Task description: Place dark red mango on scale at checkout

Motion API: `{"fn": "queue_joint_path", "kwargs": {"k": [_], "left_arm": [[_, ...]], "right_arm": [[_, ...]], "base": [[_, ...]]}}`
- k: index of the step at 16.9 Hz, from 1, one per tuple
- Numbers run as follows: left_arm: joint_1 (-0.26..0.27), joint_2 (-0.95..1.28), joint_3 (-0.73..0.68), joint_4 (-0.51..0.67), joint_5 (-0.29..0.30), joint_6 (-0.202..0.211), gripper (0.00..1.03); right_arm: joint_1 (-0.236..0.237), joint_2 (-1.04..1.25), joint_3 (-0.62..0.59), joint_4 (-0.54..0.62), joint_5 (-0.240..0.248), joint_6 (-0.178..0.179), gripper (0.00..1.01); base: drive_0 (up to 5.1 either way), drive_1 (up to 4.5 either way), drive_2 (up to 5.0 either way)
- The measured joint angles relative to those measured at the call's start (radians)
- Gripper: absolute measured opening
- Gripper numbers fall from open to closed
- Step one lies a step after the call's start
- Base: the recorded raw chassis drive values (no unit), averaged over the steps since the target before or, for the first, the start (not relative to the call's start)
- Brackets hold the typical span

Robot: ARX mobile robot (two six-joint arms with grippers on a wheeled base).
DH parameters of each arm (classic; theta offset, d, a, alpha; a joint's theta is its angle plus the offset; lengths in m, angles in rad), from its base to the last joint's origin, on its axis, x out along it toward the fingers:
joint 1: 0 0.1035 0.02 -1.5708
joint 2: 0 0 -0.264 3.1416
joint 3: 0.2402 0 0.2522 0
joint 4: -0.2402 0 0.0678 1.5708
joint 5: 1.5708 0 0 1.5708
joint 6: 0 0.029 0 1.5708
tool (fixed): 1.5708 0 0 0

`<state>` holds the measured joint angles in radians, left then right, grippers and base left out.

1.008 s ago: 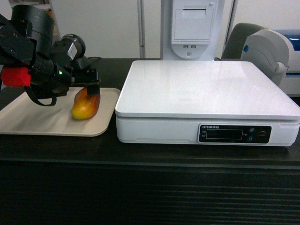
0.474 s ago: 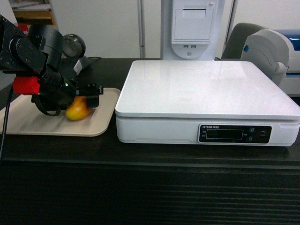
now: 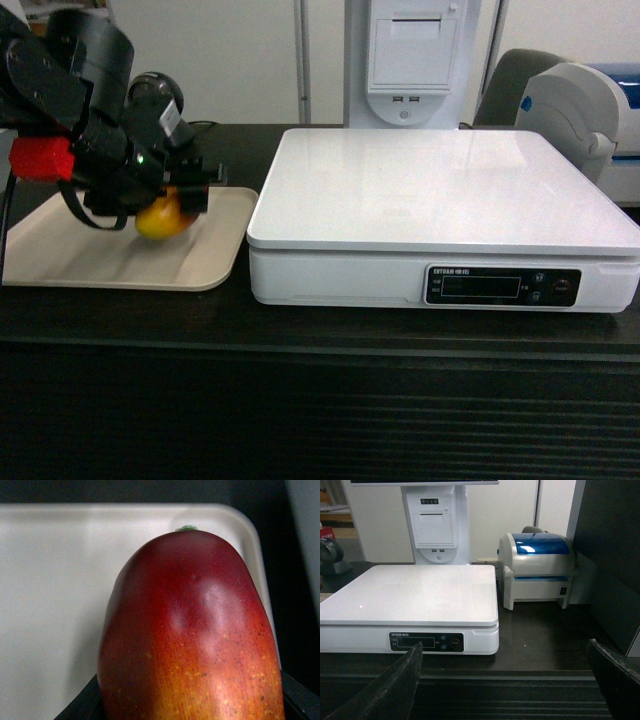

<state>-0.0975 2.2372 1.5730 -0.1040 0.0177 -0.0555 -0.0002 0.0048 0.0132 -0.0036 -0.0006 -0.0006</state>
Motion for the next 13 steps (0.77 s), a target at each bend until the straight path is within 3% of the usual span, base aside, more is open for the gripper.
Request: {"fn": "queue_joint_path", "kwargs": {"k": [7,9,13], "left_arm": [[-0.152,-0.155,0.037,0.012,0.005,0.002,0.59],[-0.328,-0.062,0.231,-0.063,-0.024,-0.025,0.59],[-0.39,0.082,0.396,-0.143,-0.047,-0.047,0.59]], "right_arm": [[0.0,0.0,0.0,0.0,0.0,0.0,0.98],[0.0,0.0,0.0,0.0,0.0,0.0,0.98],[0.0,0.0,0.0,0.0,0.0,0.0,0.98]], "base": [[0.0,0.0,0.0],[0.0,0.0,0.0],[0.0,0.0,0.0]]}}
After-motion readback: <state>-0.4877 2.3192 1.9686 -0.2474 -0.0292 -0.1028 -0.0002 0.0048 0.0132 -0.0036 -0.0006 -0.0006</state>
